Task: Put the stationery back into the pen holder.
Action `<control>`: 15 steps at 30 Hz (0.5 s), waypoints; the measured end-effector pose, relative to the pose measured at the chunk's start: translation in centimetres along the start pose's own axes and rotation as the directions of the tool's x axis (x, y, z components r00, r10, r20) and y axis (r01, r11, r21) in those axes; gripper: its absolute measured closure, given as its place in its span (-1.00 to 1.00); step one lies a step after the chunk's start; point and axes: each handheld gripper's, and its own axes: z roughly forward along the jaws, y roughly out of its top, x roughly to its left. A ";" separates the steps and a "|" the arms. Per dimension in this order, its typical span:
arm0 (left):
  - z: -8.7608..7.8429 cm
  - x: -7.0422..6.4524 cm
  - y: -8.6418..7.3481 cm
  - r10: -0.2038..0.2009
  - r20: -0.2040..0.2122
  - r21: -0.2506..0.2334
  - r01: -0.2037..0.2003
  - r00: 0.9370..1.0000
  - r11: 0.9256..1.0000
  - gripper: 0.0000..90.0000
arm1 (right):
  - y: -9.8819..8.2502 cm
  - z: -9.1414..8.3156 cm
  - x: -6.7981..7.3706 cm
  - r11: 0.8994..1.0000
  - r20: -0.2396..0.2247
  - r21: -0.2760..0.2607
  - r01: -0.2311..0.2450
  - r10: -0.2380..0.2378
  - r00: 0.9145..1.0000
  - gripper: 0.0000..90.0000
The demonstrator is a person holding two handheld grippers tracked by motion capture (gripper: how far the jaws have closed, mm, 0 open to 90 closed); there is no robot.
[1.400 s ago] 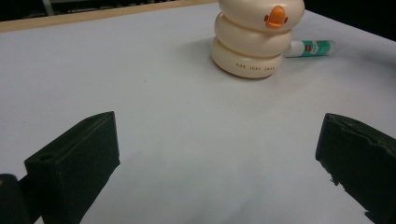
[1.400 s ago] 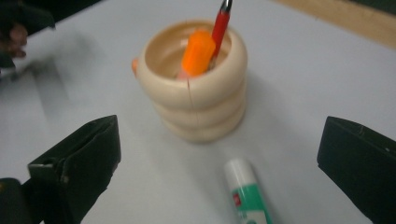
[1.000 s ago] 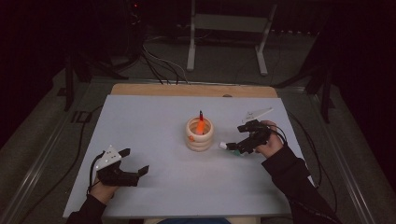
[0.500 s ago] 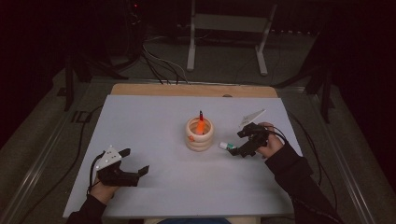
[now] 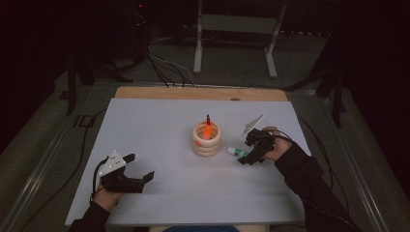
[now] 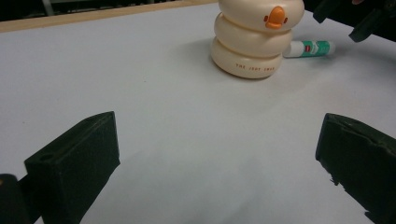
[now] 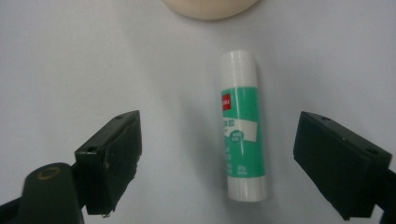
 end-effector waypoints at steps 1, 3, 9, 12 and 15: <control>0.0 0.0 0.0 0.000 0.000 0.000 0.000 1.000 1.000 -0.99 | 0.1 0.1 0.0 1.000 0.003 0.005 0.002 -0.002 1.000 -0.65; 0.0 0.0 0.0 0.000 0.000 0.001 0.000 1.000 1.000 -0.99 | 0.3 0.3 0.1 1.000 0.006 0.022 0.015 -0.015 1.000 -0.62; 0.0 0.0 0.0 -0.001 0.001 0.000 0.001 1.000 1.000 -0.99 | 0.9 0.8 0.2 0.997 0.013 0.063 0.033 -0.034 0.999 -0.54; 0.0 0.0 0.0 0.000 0.001 0.000 0.000 1.000 1.000 -0.99 | 1.1 0.9 0.1 0.997 0.014 0.077 0.030 -0.031 0.999 -0.51; 0.0 0.0 0.0 -0.001 -0.001 -0.001 0.001 1.000 1.000 -0.99 | 1.3 1.1 -0.1 0.996 0.019 0.089 0.026 -0.028 0.999 -0.47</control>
